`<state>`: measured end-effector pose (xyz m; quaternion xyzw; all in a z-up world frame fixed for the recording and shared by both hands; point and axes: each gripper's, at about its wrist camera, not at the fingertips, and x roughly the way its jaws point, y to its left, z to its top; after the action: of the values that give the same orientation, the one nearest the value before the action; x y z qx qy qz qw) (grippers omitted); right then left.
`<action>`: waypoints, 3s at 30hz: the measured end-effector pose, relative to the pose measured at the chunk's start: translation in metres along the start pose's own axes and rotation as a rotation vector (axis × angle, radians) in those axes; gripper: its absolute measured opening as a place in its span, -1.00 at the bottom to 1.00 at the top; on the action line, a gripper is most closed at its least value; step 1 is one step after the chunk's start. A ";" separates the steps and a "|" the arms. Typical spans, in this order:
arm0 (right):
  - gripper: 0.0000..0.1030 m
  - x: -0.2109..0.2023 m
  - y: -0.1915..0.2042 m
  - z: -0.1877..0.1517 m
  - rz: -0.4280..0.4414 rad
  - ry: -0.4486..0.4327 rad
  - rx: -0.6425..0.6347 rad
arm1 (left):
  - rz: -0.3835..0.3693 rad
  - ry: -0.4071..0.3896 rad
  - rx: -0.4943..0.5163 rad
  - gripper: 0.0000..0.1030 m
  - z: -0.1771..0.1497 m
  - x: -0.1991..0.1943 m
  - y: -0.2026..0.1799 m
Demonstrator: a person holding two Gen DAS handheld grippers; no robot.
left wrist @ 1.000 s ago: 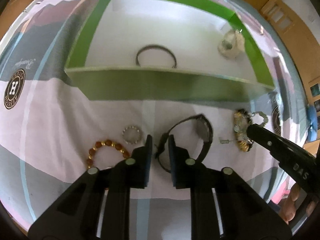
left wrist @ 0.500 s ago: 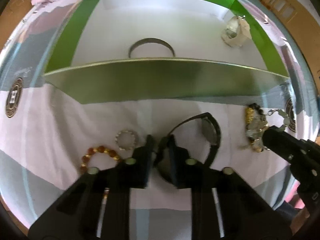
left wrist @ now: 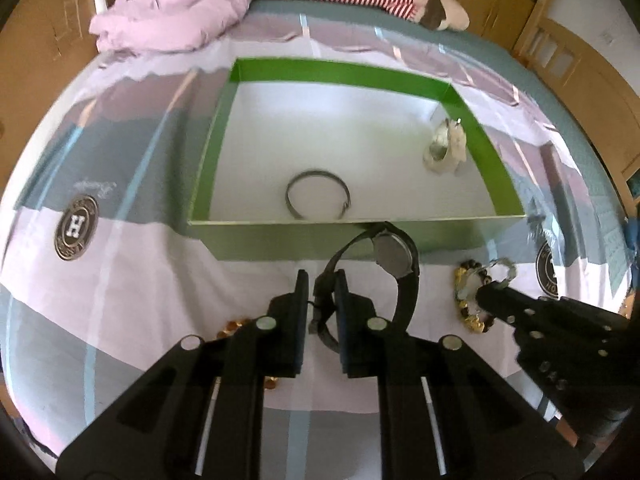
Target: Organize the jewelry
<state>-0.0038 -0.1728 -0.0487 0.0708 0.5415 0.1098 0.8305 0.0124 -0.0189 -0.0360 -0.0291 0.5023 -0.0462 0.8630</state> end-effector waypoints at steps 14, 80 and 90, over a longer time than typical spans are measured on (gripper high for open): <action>-0.89 -0.008 0.009 0.002 0.006 -0.040 -0.036 | 0.002 -0.037 0.003 -0.76 -0.001 -0.016 0.008; -0.69 0.054 -0.008 -0.011 -0.172 0.124 -0.122 | 0.116 0.161 -0.017 0.37 -0.029 0.019 0.032; -0.72 0.034 0.014 -0.016 -0.031 0.060 -0.194 | 0.113 0.180 -0.019 0.40 -0.028 0.024 0.029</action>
<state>-0.0065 -0.1503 -0.0816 -0.0214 0.5540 0.1508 0.8184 0.0014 0.0076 -0.0738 -0.0045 0.5791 0.0047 0.8152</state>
